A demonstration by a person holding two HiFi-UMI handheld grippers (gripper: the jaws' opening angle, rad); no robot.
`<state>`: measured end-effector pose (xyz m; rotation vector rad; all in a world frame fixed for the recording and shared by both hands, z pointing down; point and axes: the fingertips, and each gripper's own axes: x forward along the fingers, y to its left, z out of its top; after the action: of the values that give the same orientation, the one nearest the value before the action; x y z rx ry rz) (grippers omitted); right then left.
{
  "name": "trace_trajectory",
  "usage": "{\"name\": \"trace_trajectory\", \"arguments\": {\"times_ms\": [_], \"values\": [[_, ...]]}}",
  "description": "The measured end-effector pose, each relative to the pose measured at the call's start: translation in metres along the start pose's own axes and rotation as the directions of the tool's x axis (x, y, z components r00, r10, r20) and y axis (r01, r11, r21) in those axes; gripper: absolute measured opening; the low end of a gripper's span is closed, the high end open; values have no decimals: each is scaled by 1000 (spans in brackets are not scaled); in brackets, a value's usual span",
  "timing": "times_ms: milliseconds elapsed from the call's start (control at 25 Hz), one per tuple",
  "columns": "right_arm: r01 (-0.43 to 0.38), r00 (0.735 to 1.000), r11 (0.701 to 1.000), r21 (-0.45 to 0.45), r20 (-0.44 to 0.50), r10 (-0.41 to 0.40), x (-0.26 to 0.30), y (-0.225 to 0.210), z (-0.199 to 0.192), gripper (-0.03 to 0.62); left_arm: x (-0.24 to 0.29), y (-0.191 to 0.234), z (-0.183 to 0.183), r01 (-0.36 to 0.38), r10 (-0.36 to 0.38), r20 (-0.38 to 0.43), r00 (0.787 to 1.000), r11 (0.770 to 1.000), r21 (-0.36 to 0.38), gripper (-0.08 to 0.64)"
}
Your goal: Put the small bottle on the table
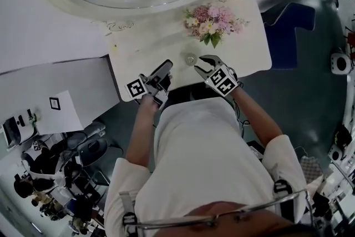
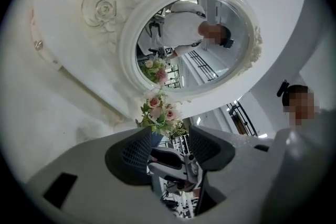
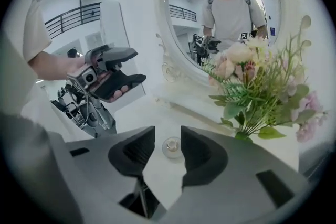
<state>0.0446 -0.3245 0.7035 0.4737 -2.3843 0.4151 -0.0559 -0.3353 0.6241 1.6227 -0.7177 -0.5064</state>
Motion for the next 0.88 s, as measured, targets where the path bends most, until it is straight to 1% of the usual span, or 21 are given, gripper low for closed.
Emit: {"name": "trace_trajectory", "arguments": {"times_ms": [80, 120, 240, 320, 440, 560, 640, 760, 880], "values": [[15, 1000, 1000, 13, -18, -14, -13, 3, 3, 137, -3, -5, -5, -21, 21, 5, 1000, 999, 48, 193], [20, 1000, 1000, 23, -17, -20, -19, 3, 6, 122, -3, -6, -6, -29, 30, -4, 1000, 996, 89, 168], [38, 999, 998, 40, 19, -39, -33, 6, 20, 67, -5, -11, -8, -44, 58, -53, 997, 971, 234, 126], [66, 997, 996, 53, 45, -68, -42, 9, 26, 48, -11, -15, -13, -50, 75, -76, 994, 955, 293, 94], [114, 989, 988, 105, 84, -123, -55, 15, 31, 34, -24, -21, -18, -41, 71, -81, 994, 943, 329, 50], [139, 980, 976, 169, 121, -160, -64, 30, 33, 17, -43, -29, -23, -31, 63, -78, 995, 932, 362, 23], [158, 973, 972, 175, 138, -183, -73, 44, 34, 8, -57, -38, -29, -26, 64, -82, 995, 915, 402, 8], [197, 962, 966, 167, 155, -223, -83, 63, 36, 6, -78, -45, -38, -26, 73, -83, 994, 887, 461, 3], [242, 950, 958, 157, 163, -267, -87, 79, 42, 6, -95, -46, -40, -19, 68, -83, 994, 872, 489, 3]]}}
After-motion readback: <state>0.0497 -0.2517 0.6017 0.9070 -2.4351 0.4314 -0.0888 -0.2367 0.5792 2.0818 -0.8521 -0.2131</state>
